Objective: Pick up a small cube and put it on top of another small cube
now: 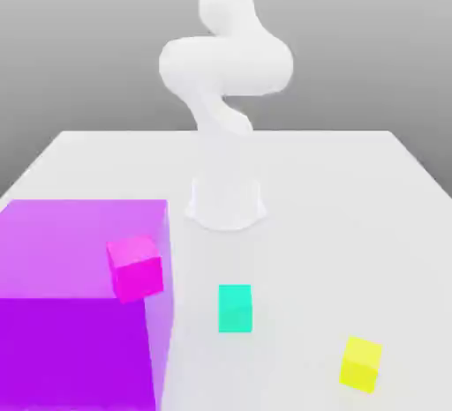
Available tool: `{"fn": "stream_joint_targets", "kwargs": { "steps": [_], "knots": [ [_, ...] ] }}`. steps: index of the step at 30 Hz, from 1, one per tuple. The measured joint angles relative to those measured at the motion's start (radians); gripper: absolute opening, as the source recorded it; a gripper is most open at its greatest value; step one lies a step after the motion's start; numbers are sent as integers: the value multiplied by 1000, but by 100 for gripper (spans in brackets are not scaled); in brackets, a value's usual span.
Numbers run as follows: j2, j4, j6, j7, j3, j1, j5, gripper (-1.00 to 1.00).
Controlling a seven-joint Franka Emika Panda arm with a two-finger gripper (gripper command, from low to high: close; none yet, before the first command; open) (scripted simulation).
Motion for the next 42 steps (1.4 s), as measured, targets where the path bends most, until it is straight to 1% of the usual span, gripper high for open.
{"fn": "stream_joint_targets", "kwargs": {
  "steps": [6,15,22,26,31,35,40,42],
  "knots": [
    [121,-103,89,-196,-17,42,-75,0],
    [298,-253,219,-504,-84,103,-158,0],
    [432,-371,324,-765,-164,160,-195,0],
    [507,-438,385,-933,-209,193,-191,0],
    [598,-525,465,-1169,-263,243,-150,0],
    [671,-589,530,-1385,-288,286,-62,0],
    [773,-579,611,-1491,-274,313,60,0],
    [817,-570,646,-1537,-240,298,126,0]
  ]
}}
